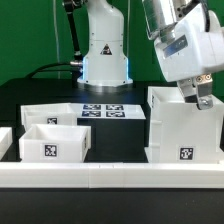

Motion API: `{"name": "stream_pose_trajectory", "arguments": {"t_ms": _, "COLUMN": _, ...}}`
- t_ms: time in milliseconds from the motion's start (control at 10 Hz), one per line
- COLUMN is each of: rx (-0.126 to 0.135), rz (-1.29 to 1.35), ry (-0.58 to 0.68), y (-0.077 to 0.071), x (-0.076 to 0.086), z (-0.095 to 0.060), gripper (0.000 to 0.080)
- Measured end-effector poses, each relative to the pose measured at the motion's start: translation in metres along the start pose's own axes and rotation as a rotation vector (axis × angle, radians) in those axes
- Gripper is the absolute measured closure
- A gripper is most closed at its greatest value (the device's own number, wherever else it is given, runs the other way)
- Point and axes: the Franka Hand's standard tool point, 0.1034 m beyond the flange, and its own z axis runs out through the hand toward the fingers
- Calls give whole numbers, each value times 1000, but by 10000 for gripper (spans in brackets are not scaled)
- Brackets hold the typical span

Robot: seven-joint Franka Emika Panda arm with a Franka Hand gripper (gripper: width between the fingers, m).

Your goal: Assemble drawer

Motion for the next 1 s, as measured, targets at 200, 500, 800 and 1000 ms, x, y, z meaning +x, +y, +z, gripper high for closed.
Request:
{"name": "stream_pose_trajectory", "arguments": {"t_ms": 200, "rx": -12, "rz": -98, "ry": -9, "y": 6, "x": -3, "z": -11, "gripper": 161}}
{"name": "stream_pose_trajectory", "arguments": {"t_ms": 500, "rx": -25, "rz": -321, "ry": -31, "y": 16, "x": 1, "z": -49, "gripper": 152}}
{"name": "stream_pose_trajectory", "arguments": {"t_ms": 800, "rx": -31, "rz": -360, "ry": -37, "y": 17, "x": 0, "z": -50, "gripper": 151}}
{"name": "stream_pose_trajectory", "arguments": {"t_ms": 1000, "rx": -53, "rz": -509, "ry": -39, "y": 21, "x": 0, "z": -48, "gripper": 151}}
